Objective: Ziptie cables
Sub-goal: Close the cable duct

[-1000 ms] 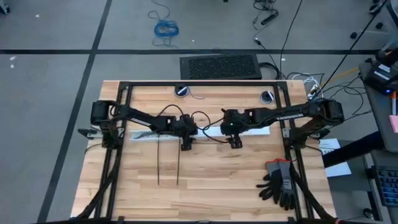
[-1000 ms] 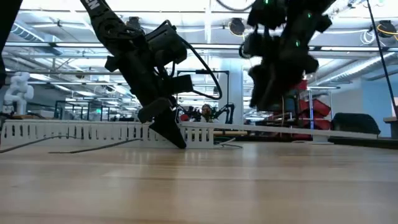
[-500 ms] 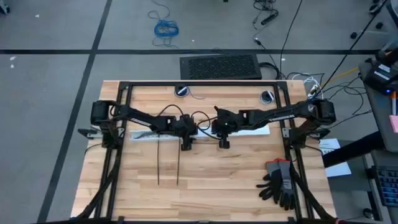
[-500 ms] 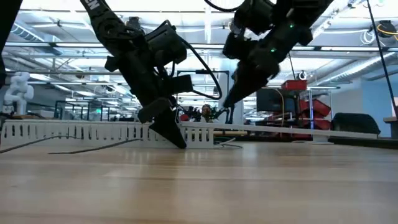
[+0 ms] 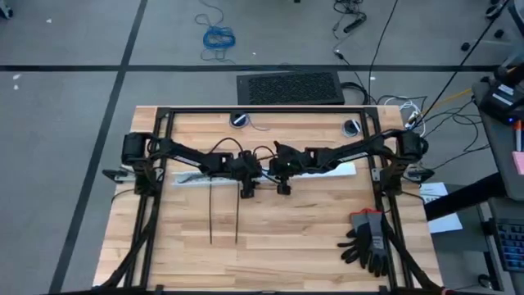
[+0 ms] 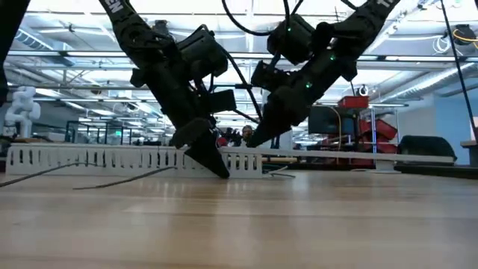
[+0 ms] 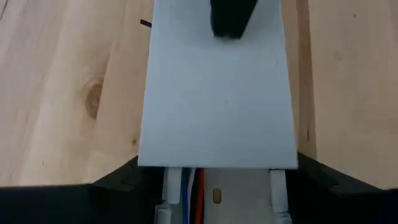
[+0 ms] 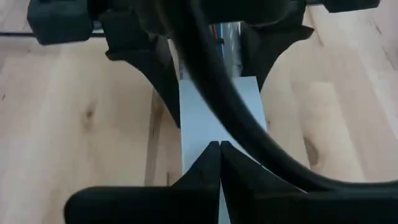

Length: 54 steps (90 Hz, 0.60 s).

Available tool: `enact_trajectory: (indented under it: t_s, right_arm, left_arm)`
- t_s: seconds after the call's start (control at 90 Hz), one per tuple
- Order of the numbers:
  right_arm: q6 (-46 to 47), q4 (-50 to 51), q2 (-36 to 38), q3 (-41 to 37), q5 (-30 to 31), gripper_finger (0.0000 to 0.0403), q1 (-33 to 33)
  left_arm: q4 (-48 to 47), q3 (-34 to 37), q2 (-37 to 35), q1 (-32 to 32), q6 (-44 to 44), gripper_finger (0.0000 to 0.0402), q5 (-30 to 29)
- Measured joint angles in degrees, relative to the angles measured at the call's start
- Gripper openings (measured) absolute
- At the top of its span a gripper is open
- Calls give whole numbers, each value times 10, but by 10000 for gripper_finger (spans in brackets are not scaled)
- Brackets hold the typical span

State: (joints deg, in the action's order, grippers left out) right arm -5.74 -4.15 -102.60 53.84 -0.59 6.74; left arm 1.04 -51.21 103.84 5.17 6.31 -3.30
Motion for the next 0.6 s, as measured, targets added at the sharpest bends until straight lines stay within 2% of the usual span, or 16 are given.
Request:
enact_trajectory:
  t_s: [0.189, 0.333, 0.6]
  right_arm:
    - [4, -21, -15, 0, -5, 0, 1]
    - [6, -21, -17, 0, -8, 0, 4]
    - [6, -17, -19, 0, -13, 0, 17]
  left_arm:
    - [24, 0, 1, 0, 0, 229, -5]
    - [29, -3, 1, -1, -13, 234, -44]
    - [57, -18, -13, -1, -14, 301, -54]
